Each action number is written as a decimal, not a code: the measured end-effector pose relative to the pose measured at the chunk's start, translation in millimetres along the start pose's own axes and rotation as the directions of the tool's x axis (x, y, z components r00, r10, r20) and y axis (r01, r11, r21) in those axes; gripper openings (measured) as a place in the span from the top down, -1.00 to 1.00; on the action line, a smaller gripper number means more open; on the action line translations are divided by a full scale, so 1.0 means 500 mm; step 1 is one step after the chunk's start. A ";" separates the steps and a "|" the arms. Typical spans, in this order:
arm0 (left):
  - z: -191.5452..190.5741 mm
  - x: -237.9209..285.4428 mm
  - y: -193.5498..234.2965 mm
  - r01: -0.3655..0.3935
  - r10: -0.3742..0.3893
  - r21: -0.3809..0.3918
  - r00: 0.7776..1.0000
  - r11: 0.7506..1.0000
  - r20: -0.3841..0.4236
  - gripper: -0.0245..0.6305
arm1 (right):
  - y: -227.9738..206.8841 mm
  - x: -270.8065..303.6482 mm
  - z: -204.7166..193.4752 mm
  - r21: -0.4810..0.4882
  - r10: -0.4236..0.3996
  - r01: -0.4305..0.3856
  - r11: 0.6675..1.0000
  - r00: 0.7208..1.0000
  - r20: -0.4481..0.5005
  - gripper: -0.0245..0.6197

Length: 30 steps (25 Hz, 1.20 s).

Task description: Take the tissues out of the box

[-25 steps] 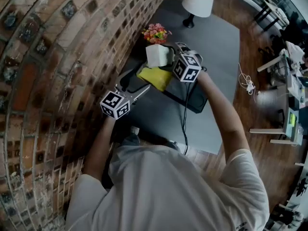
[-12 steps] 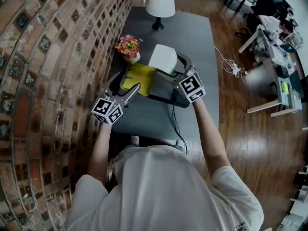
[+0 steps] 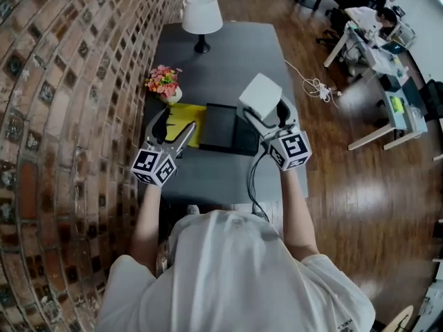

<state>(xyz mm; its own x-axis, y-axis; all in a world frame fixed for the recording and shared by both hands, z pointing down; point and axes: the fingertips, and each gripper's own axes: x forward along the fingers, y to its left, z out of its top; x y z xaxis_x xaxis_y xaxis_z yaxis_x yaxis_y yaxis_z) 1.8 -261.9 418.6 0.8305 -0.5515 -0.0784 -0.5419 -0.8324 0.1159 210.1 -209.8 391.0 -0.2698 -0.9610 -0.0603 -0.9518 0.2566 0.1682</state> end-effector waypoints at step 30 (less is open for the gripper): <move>-0.028 -0.038 -0.104 -0.223 0.218 0.096 0.974 0.970 0.066 -0.14 | 0.033 -0.217 -0.099 0.257 -0.271 0.265 0.929 0.962 -0.014 -0.39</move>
<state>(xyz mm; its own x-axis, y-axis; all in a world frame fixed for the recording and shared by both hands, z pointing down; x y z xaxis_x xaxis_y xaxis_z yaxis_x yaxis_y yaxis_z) 16.1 -207.4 427.9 0.6822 -0.7219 -0.1162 -0.7235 -0.6894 0.0354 230.8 -106.2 449.2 0.0003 -0.9960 -0.0897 -0.9935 0.0099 -0.1130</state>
